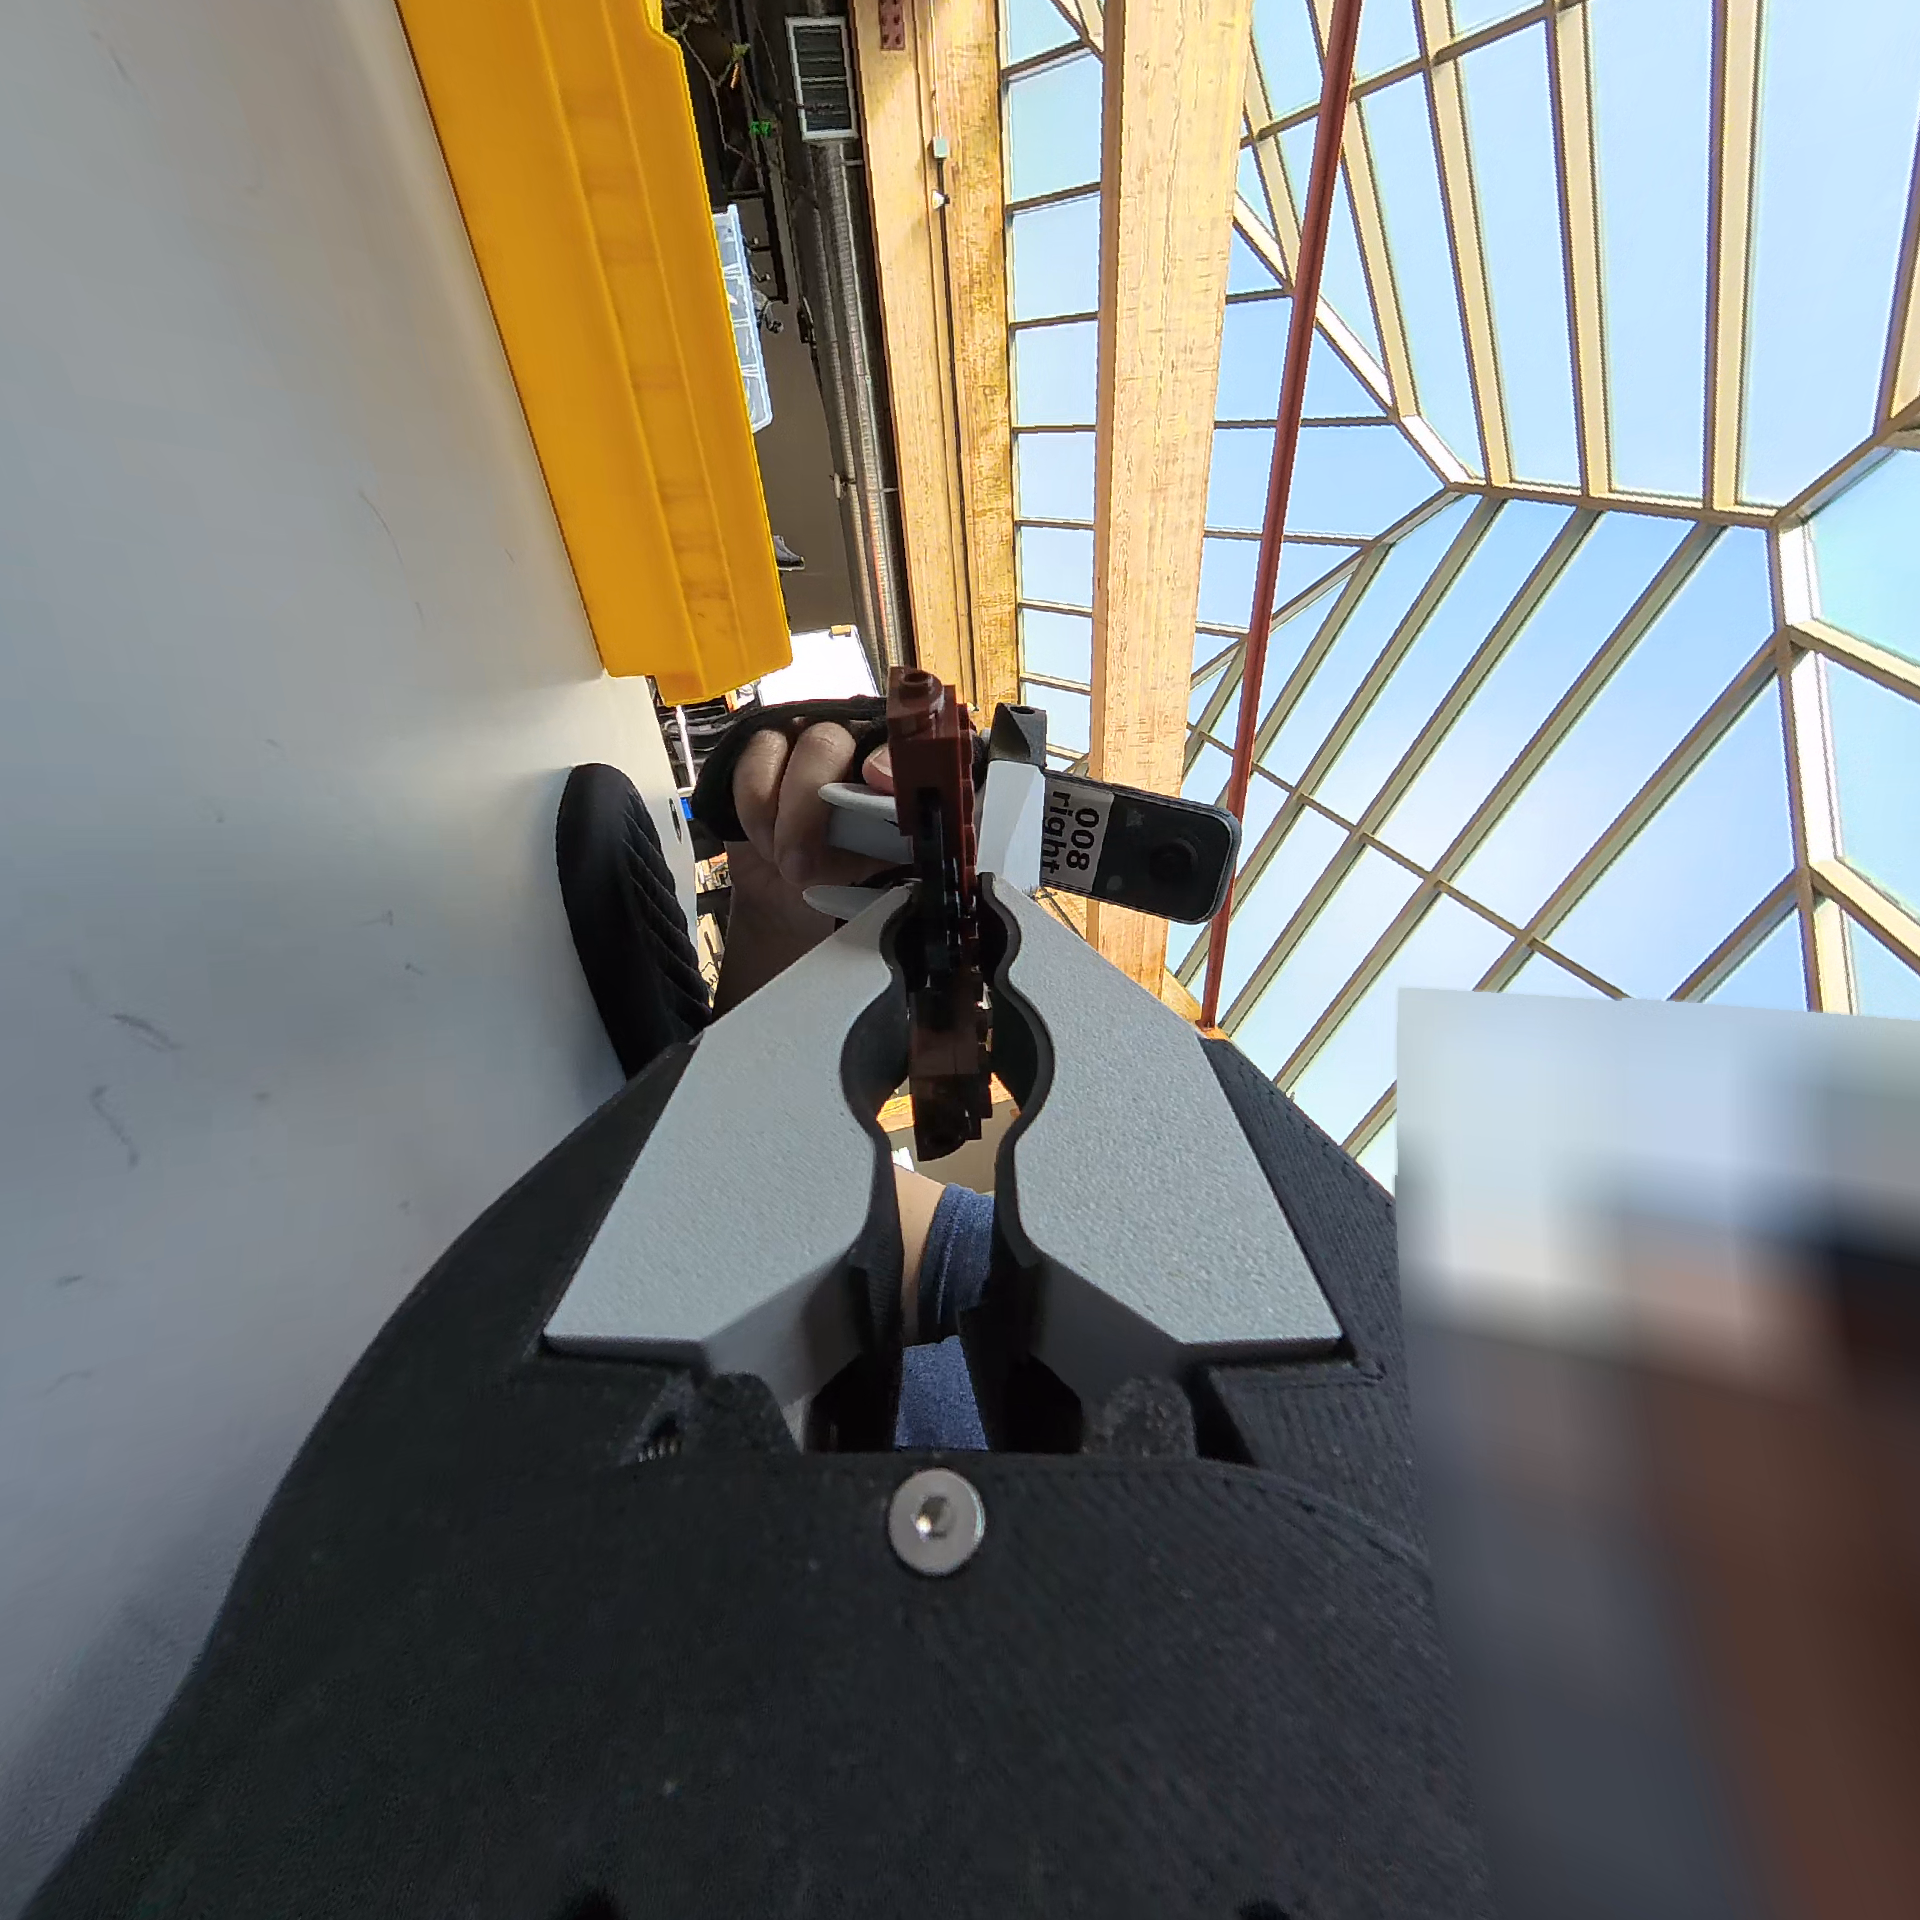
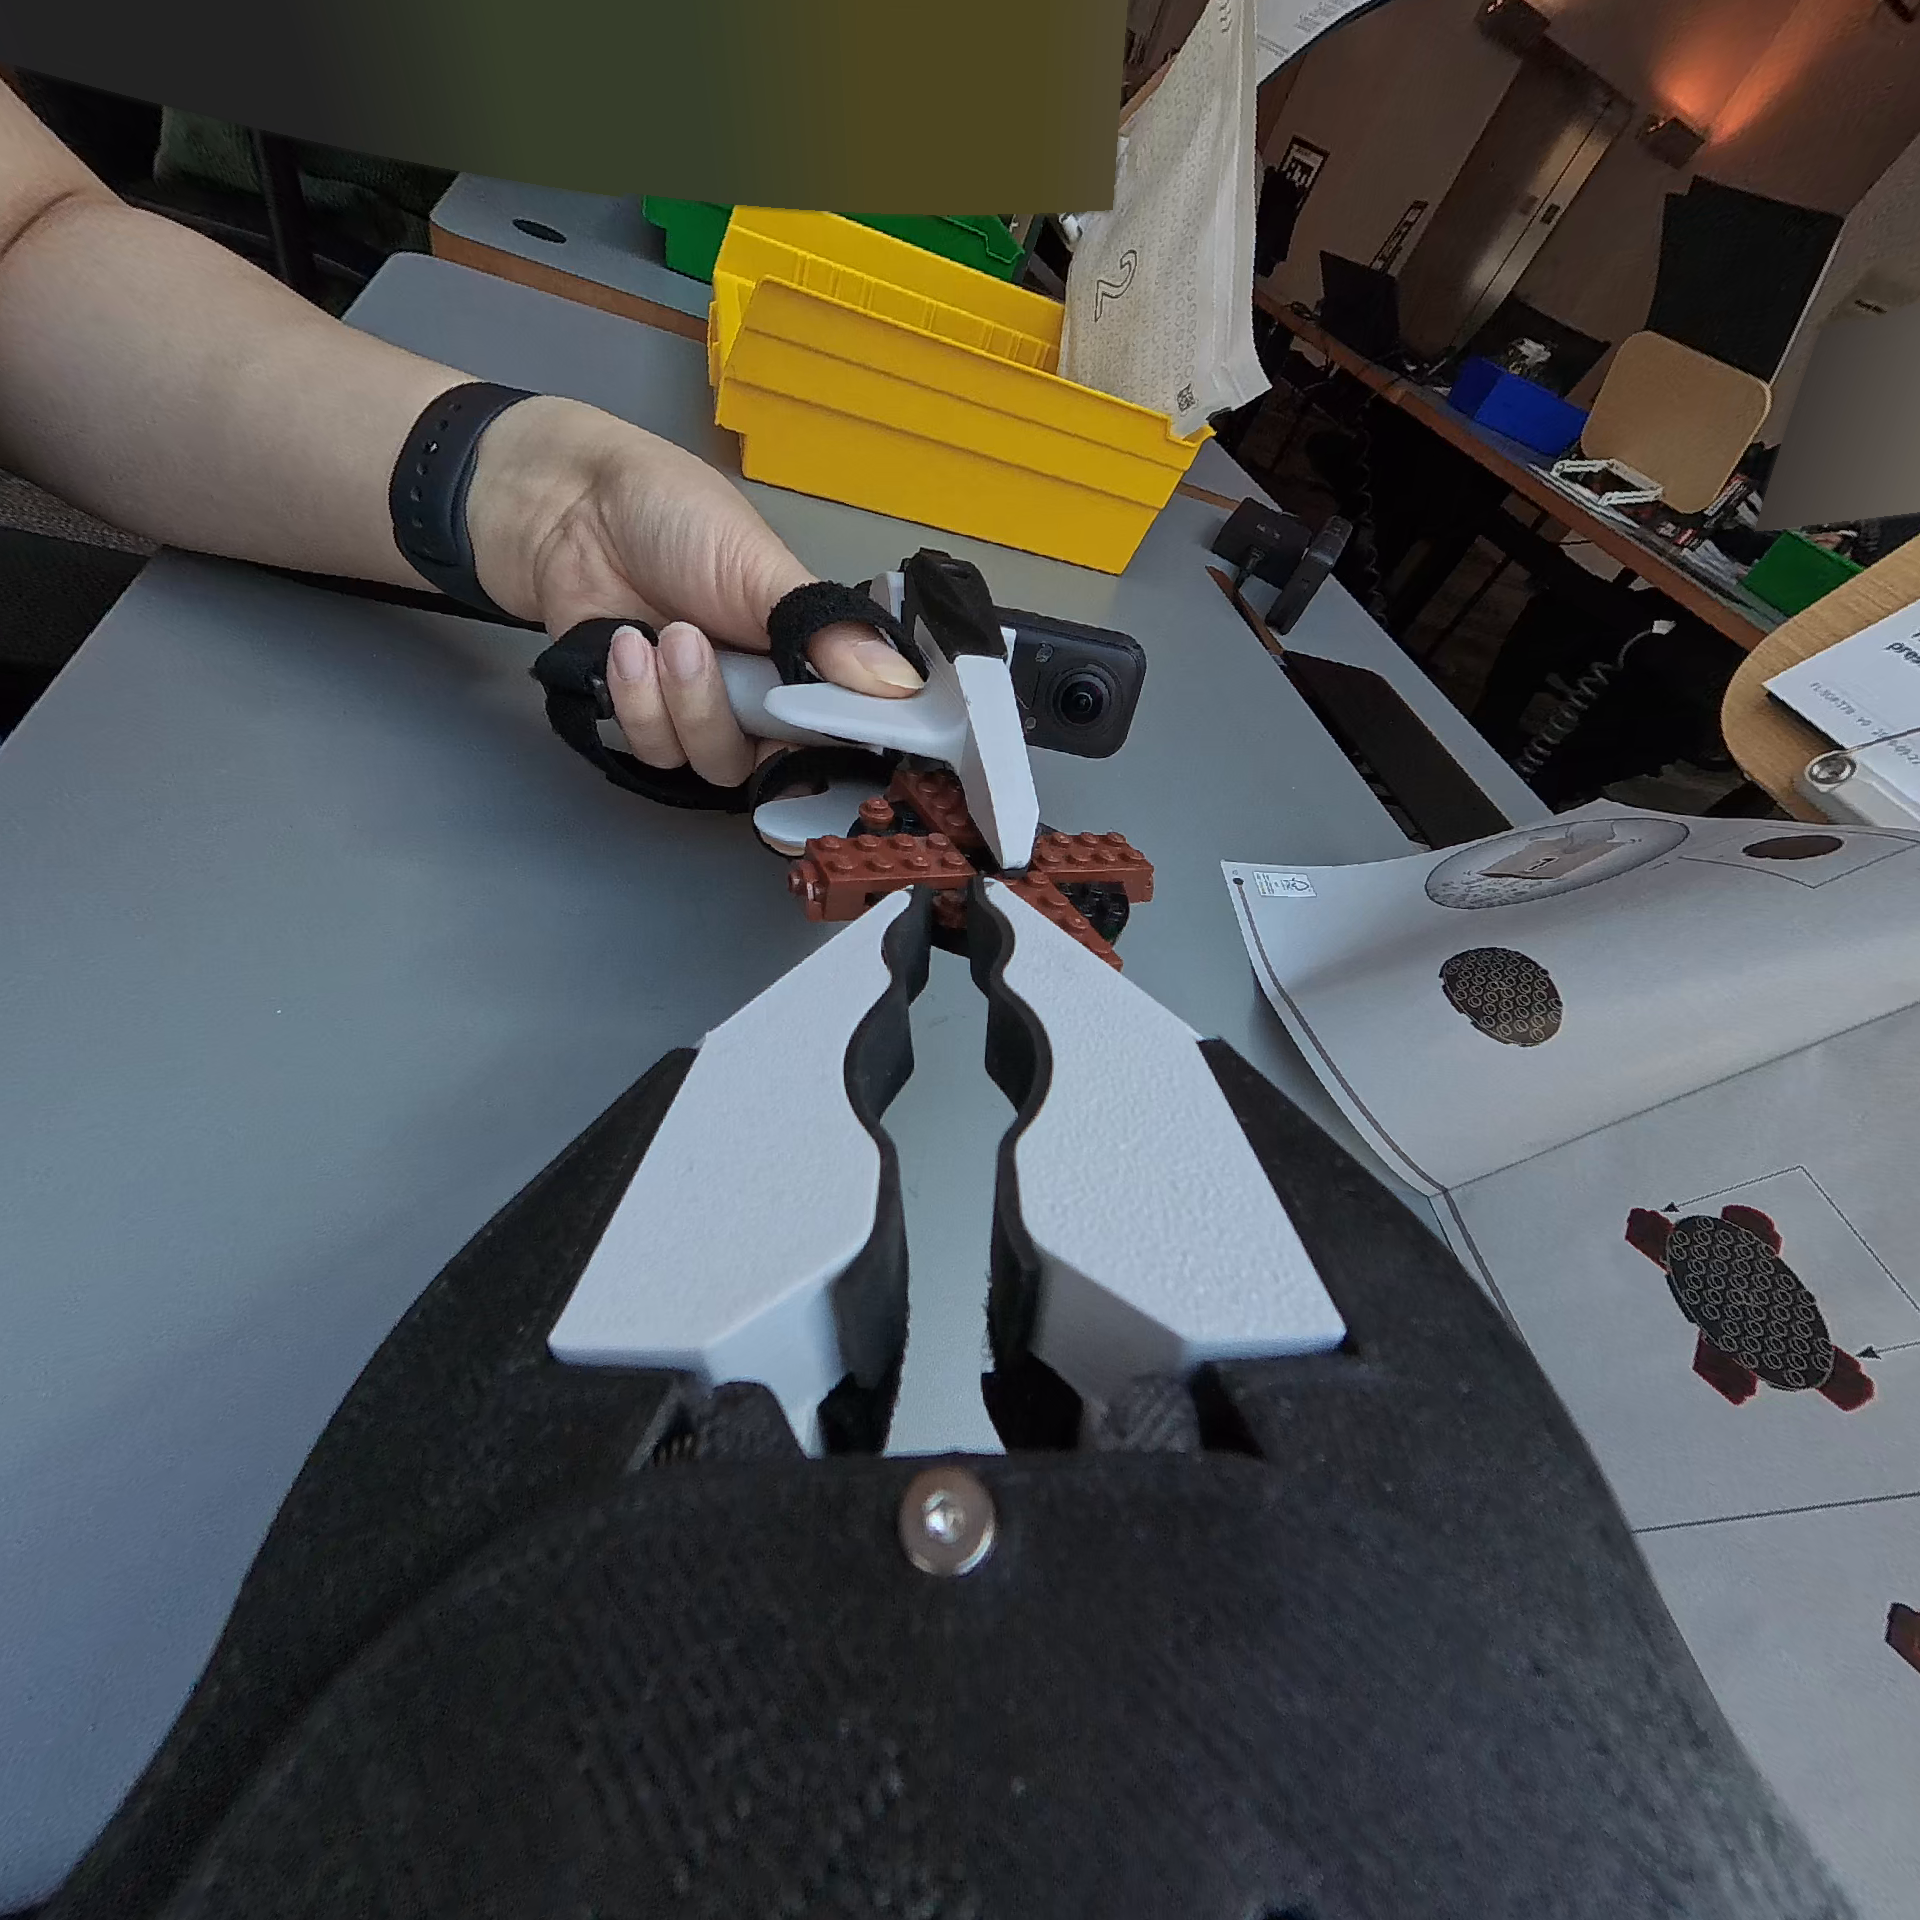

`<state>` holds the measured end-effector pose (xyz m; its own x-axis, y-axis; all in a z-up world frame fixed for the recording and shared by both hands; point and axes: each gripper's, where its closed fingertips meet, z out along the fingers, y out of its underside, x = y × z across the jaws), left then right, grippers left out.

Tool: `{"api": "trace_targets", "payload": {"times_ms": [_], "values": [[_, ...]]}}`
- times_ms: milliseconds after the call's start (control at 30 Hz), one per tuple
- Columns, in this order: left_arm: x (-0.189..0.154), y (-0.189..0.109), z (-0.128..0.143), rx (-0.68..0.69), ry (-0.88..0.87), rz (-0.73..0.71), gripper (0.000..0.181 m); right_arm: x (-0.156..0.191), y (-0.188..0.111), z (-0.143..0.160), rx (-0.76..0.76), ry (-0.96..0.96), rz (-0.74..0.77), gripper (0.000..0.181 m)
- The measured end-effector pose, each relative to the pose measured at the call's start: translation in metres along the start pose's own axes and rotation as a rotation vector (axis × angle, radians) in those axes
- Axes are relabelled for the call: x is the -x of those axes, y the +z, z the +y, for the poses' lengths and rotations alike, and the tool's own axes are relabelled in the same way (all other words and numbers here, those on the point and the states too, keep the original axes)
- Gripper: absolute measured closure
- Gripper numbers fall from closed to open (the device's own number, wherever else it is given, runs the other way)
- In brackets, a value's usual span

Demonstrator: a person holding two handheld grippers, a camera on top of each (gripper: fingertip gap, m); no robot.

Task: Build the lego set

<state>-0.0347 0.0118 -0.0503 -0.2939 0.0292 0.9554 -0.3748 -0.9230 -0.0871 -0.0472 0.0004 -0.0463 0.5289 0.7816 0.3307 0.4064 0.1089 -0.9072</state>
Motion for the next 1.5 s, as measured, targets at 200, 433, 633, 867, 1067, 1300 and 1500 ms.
{"api": "trace_targets", "payload": {"times_ms": [200,433,633,867,1067,1300,1500], "values": [[0.0010,-0.0004,-0.0009,-0.004,0.002,-0.005,0.175,-0.0006,0.0006,0.0014,0.004,-0.004,0.004,0.175],[-0.0004,-0.0024,-0.0039,-0.020,-0.004,0.004,0.175,0.0000,-0.0016,-0.0010,-0.023,0.013,-0.005,0.175],[0.0014,-0.0009,-0.0017,-0.009,-0.006,0.001,0.176,-0.0018,-0.0005,0.0005,-0.019,0.020,0.002,0.177],[0.0012,-0.0014,-0.0016,-0.005,0.018,-0.016,0.175,-0.0028,0.0002,0.0013,-0.014,0.056,-0.009,0.177],[-0.0012,-0.0005,0.0003,0.010,0.047,-0.024,0.175,-0.0018,-0.0007,0.0001,-0.028,0.113,-0.044,0.177],[-0.0047,0.0026,0.0050,0.029,0.034,0.004,0.175,0.0010,-0.0042,-0.0035,-0.057,0.114,-0.070,0.178],[-0.0064,0.0035,0.0055,0.023,-0.036,0.058,0.175,0.0023,-0.0054,-0.0066,-0.074,0.047,-0.043,0.178]]}}
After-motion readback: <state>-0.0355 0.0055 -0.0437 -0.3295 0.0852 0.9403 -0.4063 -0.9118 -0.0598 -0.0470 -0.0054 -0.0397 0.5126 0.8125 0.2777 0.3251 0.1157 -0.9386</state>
